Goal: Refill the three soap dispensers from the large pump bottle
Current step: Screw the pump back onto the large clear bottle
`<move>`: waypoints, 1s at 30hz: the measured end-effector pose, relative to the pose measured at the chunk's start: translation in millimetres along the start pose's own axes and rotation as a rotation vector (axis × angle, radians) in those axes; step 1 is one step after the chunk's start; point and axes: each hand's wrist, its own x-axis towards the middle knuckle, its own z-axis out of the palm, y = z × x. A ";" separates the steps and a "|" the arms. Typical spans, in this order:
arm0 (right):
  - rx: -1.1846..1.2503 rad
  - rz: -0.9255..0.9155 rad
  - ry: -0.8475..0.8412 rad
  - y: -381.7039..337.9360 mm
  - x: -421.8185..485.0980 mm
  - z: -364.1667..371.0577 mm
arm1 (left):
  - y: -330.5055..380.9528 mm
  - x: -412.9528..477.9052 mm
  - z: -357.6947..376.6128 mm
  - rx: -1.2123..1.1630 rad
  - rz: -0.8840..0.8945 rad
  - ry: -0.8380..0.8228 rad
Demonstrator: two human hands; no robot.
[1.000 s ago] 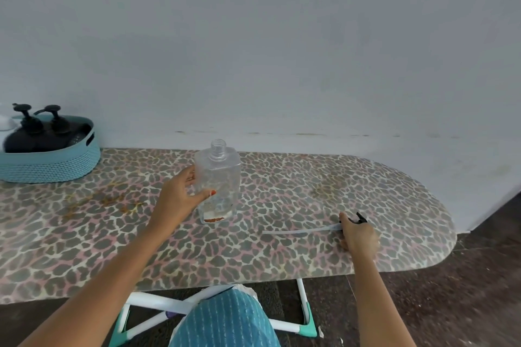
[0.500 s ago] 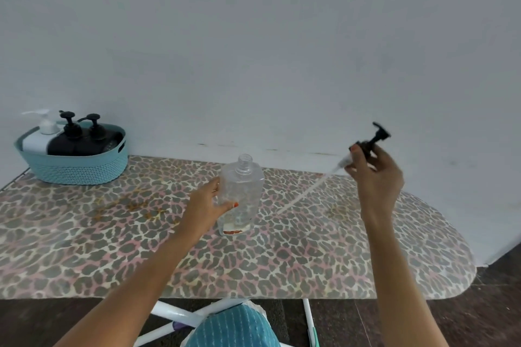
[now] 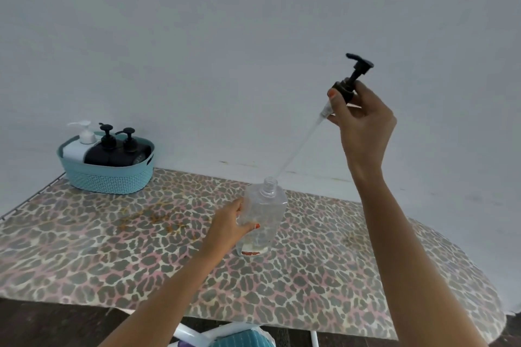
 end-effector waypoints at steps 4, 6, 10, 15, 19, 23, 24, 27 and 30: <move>-0.043 0.026 -0.060 11.4 -9.8 12.0 | -3.2 1.7 0.8 0.001 0.000 0.007; -0.071 0.029 -0.101 18.3 -16.8 17.9 | -4.6 2.5 1.4 -0.010 -0.004 0.006; -0.114 0.040 -0.206 37.6 -35.6 29.1 | -7.6 3.6 3.1 -0.008 -0.016 0.013; -0.189 0.064 -0.303 63.4 -66.1 37.1 | -9.7 5.6 3.8 0.009 -0.016 0.020; -0.257 0.124 -0.336 82.1 -82.5 38.4 | -11.3 5.9 4.7 0.017 -0.020 0.021; -0.283 0.178 -0.347 93.6 -94.3 38.2 | -12.3 6.1 5.8 0.031 -0.016 0.029; -0.295 0.176 -0.363 95.7 -97.1 38.2 | -12.7 6.1 5.9 0.030 -0.018 0.030; -0.337 0.167 -0.389 99.9 -104.8 37.8 | -13.0 6.0 5.9 0.007 -0.028 0.026; -0.333 0.182 -0.355 101.7 -108.1 39.0 | -12.4 5.7 6.1 -0.008 -0.030 0.022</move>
